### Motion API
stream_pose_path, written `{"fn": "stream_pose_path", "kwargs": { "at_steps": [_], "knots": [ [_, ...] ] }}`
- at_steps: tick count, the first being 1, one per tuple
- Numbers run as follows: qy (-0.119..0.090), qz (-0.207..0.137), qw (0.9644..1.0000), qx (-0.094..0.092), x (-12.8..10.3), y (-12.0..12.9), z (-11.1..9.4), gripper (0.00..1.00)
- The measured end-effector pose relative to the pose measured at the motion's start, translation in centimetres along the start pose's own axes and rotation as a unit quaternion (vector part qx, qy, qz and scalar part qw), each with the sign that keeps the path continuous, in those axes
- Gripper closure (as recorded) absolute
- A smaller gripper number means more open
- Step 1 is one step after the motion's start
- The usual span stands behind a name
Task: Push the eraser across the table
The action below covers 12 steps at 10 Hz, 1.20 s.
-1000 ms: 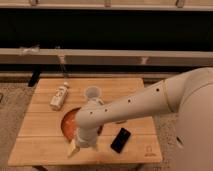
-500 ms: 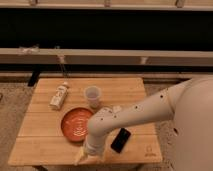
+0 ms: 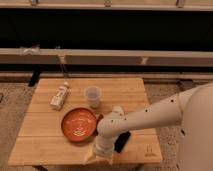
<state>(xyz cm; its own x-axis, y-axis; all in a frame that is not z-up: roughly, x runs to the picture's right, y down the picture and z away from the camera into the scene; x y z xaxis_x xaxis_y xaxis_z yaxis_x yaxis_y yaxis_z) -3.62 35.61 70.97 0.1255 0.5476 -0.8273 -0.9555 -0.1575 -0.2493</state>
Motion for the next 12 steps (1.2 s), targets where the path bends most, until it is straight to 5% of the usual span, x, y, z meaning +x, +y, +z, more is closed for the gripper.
{"fn": "stream_pose_path", "kwargs": {
  "at_steps": [8, 12],
  "knots": [
    [-0.034, -0.007, 0.9994, 0.003, -4.3, -2.1, -1.6, 0.20],
    [-0.035, -0.007, 0.9994, 0.005, -4.3, -2.4, -1.8, 0.20]
  ]
}}
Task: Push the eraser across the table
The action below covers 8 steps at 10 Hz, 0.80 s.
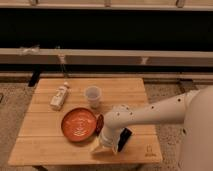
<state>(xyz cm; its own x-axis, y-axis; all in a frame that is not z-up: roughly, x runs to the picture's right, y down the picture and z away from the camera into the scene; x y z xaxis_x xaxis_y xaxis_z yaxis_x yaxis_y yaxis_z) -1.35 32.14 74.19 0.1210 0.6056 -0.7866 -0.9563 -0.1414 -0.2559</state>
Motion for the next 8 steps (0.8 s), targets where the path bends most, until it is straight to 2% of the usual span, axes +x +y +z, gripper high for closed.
{"fn": "stream_pose_path", "kwargs": {
  "at_steps": [4, 8],
  "knots": [
    [-0.006, 0.003, 1.0000, 0.006, -0.6, -1.3, -0.3, 0.20],
    [-0.007, 0.002, 0.9999, 0.007, -0.8, -1.3, -0.6, 0.20]
  ]
}}
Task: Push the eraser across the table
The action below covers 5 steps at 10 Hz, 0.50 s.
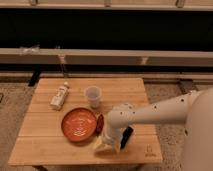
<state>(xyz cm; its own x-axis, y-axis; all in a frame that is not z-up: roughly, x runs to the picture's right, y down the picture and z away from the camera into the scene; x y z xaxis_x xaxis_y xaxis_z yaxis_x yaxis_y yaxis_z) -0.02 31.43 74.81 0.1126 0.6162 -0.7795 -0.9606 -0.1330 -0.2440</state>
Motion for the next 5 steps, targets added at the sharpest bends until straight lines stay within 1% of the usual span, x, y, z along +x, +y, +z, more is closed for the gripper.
{"fn": "stream_pose_path", "kwargs": {
  "at_steps": [1, 3, 4, 5],
  "knots": [
    [-0.005, 0.002, 1.0000, 0.003, -0.3, -0.6, -0.2, 0.20],
    [-0.020, -0.001, 0.9998, 0.008, -2.0, -2.0, -0.9, 0.20],
    [-0.033, -0.002, 0.9994, 0.012, -3.8, -3.4, -1.7, 0.20],
    [-0.040, -0.003, 0.9991, 0.015, -4.8, -4.2, -2.1, 0.20]
  ]
}}
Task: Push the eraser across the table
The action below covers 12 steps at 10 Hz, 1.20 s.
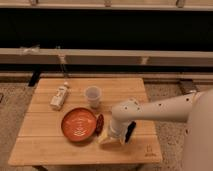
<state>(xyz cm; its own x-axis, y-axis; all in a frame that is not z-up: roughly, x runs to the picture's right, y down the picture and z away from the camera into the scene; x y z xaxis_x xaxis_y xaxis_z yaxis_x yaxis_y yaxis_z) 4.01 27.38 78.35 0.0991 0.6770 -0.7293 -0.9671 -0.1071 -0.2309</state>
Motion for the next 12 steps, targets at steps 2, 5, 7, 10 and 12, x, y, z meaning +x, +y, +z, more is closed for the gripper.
{"fn": "stream_pose_path", "kwargs": {
  "at_steps": [2, 5, 7, 10, 12],
  "knots": [
    [-0.014, -0.003, 0.9999, 0.006, -1.7, -1.2, -0.5, 0.20],
    [-0.025, -0.006, 0.9996, 0.012, -3.2, -2.2, -0.7, 0.20],
    [-0.026, -0.006, 0.9996, 0.014, -3.3, -2.4, -0.8, 0.20],
    [-0.028, -0.006, 0.9994, 0.018, -3.5, -2.7, -0.9, 0.20],
    [-0.045, -0.010, 0.9985, 0.029, -5.5, -4.1, -1.6, 0.20]
  ]
}}
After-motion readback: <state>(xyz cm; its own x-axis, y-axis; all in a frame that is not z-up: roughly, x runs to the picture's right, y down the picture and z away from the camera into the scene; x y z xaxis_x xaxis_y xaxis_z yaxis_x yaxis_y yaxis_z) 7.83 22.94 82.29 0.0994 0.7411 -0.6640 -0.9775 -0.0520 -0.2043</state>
